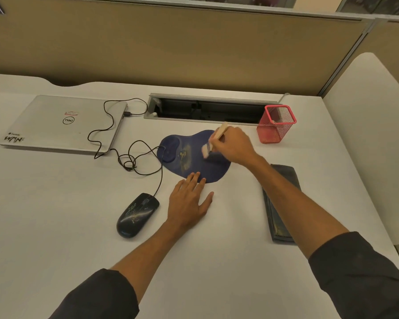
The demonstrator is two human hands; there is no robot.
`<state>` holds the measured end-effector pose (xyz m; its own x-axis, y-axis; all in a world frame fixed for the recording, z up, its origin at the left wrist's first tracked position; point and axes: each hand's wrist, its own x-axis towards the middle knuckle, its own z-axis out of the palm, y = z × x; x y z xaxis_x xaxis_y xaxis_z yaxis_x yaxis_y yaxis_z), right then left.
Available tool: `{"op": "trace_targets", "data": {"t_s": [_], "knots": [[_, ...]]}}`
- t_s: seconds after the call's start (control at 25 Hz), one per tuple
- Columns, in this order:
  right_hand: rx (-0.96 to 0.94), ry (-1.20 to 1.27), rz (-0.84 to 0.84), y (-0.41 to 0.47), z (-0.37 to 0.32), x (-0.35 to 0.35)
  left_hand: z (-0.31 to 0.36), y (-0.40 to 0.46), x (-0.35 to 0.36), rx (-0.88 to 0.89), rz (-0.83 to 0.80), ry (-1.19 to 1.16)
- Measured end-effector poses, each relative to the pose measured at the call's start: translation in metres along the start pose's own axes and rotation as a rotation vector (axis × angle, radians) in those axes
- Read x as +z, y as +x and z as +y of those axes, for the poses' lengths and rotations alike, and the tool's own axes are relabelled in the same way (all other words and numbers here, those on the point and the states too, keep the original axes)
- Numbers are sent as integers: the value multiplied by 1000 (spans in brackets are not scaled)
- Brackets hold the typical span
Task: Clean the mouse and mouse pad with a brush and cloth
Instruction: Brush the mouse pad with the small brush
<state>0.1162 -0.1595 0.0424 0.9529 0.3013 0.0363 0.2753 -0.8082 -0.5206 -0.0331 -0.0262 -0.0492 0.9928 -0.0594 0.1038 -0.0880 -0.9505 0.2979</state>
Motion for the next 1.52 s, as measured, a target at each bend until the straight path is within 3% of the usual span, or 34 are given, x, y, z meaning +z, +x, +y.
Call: {"op": "trace_targets", "data": {"t_s": [0.08, 0.16, 0.28, 0.4, 0.48, 0.6, 0.72, 0.8, 1.0, 1.2, 1.36, 1.44, 1.52], "knots": [[52, -82, -54, -15, 10, 4, -2, 0, 2, -9, -35, 23], [158, -185, 4, -19, 26, -9, -2, 0, 3, -18, -51, 31], [60, -181, 103, -21, 22, -18, -1, 1, 2, -19, -55, 37], [-98, 4, -51, -46, -3, 4, -1, 1, 2, -23, -56, 42], [-68, -54, -101, -60, 7, 10, -2, 1, 2, -24, -61, 31], [58, -230, 21, -54, 35, -11, -1, -1, 1, -24, -55, 48], [48, 35, 122, -45, 39, -22, 0, 0, 0, 48, 41, 46], [49, 246, 143, -41, 37, -19, 0, 2, 0, 78, -8, 35], [107, 467, 45, -31, 40, -15, -2, 4, 1, 49, -108, 48], [124, 216, 142, -16, 34, -8, -2, 4, 1, 42, -114, 34], [78, 280, 230, 8, 19, -7, -2, 4, 2, 37, -116, 32], [86, 302, 199, 10, 14, 4, -2, 4, 2, 37, -116, 36], [121, 143, 119, 7, 19, 14, -2, 4, 2, 42, -110, 38]]}}
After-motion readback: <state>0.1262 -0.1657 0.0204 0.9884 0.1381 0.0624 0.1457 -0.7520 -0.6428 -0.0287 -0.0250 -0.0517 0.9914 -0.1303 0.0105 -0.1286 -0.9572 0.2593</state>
